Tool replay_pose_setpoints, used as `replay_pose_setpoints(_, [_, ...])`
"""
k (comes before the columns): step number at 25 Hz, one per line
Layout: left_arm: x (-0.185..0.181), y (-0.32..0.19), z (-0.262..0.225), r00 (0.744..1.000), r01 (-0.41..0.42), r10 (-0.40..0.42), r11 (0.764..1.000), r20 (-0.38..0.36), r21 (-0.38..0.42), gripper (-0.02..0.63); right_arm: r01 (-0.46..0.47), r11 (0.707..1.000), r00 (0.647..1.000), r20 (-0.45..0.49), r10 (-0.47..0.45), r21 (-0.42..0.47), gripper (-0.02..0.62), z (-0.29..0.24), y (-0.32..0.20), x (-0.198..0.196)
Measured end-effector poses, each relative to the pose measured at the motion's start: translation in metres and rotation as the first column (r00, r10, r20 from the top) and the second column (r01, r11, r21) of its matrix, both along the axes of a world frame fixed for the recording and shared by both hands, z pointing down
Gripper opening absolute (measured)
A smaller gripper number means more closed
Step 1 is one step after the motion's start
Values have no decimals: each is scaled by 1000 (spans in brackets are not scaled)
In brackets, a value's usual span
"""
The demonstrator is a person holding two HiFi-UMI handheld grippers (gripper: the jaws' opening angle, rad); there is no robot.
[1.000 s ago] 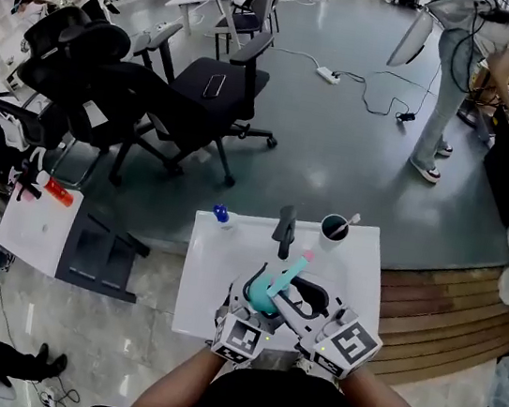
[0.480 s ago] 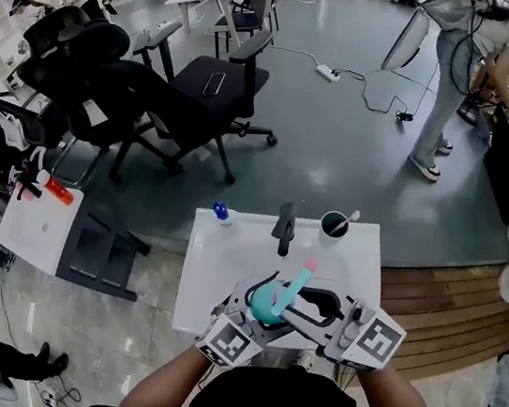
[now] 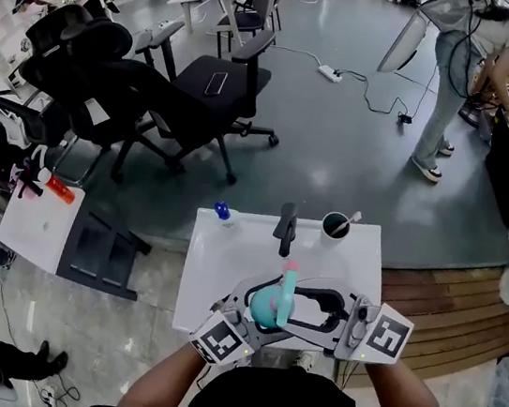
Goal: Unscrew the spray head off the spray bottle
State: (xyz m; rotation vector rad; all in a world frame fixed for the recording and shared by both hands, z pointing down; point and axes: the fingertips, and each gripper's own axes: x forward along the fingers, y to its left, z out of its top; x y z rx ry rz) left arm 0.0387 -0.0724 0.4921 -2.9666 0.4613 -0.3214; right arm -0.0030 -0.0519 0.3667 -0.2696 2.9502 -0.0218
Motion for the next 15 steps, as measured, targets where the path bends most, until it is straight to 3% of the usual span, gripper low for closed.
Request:
replay_pose_setpoints(1, [-6,-13,2,996,86,-86,996,4,2,471,-49,999,999,11,49,-20,217,2,-7,-1])
replay_pose_setpoints(2, [-13,-26,4,984,176,-177,984,14,4,471,-101,994,995,8,101,-37,229,4,-13,-2])
replay_pose_setpoints(4, [-27,-47,13,940,338,-338,941,41,1,471,-203,977,979,-23,202,-64,229,12,-23,-4])
replay_pose_setpoints(6, [-39,-58,28,893,444,-442,896,81,-6,471,-288,954,958,-43,285,-82,224,19,-33,-6])
replay_pose_setpoints(10, [-43,-67,40,839,528,-530,848,122,52,471,-385,915,923,-20,385,-126,222,23,-49,-10])
replay_pose_setpoints(13, [-38,-69,43,828,539,-545,838,129,83,471,-442,882,895,-16,445,-163,221,28,-59,-6])
replay_pose_setpoints(15, [-34,-67,46,830,534,-541,841,135,86,471,-484,859,873,-19,488,-166,187,30,-64,-1])
